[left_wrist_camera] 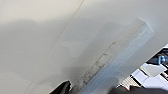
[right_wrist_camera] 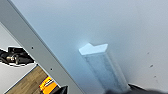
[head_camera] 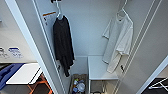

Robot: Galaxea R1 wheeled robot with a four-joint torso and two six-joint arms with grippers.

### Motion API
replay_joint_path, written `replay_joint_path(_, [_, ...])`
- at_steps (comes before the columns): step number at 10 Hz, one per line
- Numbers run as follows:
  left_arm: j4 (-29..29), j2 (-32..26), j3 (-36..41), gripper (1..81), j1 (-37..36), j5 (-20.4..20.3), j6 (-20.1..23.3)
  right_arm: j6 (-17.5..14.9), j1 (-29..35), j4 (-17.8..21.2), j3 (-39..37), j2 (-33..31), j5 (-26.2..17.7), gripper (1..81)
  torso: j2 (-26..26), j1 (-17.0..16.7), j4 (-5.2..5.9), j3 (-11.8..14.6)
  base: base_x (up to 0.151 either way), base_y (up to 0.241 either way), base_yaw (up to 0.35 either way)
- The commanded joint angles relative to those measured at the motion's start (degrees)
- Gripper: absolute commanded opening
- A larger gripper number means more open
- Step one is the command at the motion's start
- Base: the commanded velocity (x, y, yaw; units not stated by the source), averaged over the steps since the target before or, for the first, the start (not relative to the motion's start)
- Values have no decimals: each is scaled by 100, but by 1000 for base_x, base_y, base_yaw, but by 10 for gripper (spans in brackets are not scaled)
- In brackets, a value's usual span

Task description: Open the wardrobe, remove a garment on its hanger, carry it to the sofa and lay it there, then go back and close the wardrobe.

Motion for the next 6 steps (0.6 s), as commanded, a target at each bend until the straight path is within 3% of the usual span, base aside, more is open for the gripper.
replay_joint_path(1, [699,31,864,811,393,-1152,-356,532,-606,-145,719,25,-497,811,-3,0,0,0,0,0,0])
replay_joint_path(4, [708,-83,846,811,410,-1152,-365,540,-703,-145,562,-10,-155,811,-3,0,0,0,0,0,0])
replay_joint_path(6, [795,-171,855,811,410,-1135,-391,540,-720,-145,544,-19,-154,811,-3,0,0,0,0,0,0])
